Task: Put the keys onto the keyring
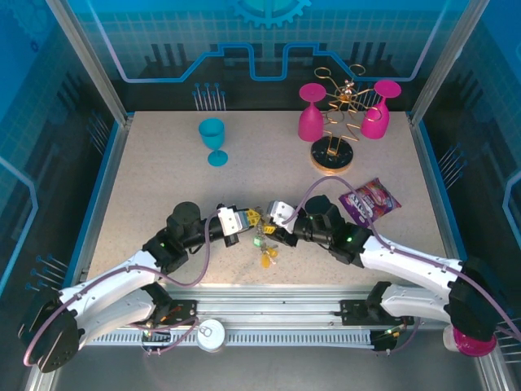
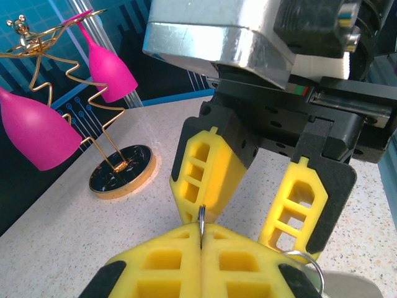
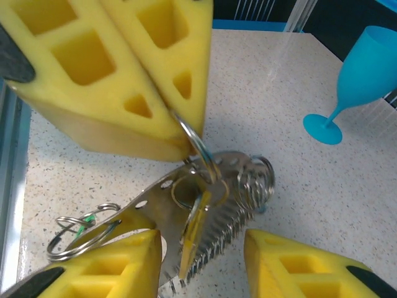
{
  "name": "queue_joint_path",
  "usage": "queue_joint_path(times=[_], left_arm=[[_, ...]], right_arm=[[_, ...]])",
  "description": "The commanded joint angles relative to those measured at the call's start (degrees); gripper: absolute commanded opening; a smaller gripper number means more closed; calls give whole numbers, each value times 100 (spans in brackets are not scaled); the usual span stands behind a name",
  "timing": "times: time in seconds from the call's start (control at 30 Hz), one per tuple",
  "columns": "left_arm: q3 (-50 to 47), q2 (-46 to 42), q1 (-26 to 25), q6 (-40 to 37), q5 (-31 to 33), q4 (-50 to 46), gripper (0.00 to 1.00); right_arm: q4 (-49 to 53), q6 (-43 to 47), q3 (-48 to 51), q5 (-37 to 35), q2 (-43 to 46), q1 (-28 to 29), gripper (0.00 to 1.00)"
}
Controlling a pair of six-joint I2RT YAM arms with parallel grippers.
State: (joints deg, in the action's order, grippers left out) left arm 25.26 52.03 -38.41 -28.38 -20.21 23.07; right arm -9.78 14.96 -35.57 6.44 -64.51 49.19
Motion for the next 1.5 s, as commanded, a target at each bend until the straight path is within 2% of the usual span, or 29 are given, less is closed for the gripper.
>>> queue_joint_path(times=[0.0,0.27,0.43,0.6,1.07,1.27,1.3,1.4,1.47], left_arm=[[-15,-66,3,122,-148,400,0],[-12,-57,7,131,-168,373,0],[3,-44,3,122,-160,365,0],[19,-31,9,48,-115,272,0],[70,79,4,-149,-64,-63,0],[122,174,6,-231,237,-171,0],[128,192,10,-259,262,-196,9],[129,202,8,-269,242,-200,53],[117,166,2,-248,262,-151,68]], right_arm=[[-398,-50,-56,78,-82,62,37],[-418,10,-51,-65,-70,64,24],[-376,75,-55,-72,-29,60,9],[-1,204,-200,-214,64,64,0],[1321,760,-899,-450,426,87,0],[1829,1005,-1086,-793,457,139,0],[1901,1034,-1134,-848,464,152,0],[2043,1087,-1283,-884,418,156,0],[2115,1147,-1384,-954,366,159,0]])
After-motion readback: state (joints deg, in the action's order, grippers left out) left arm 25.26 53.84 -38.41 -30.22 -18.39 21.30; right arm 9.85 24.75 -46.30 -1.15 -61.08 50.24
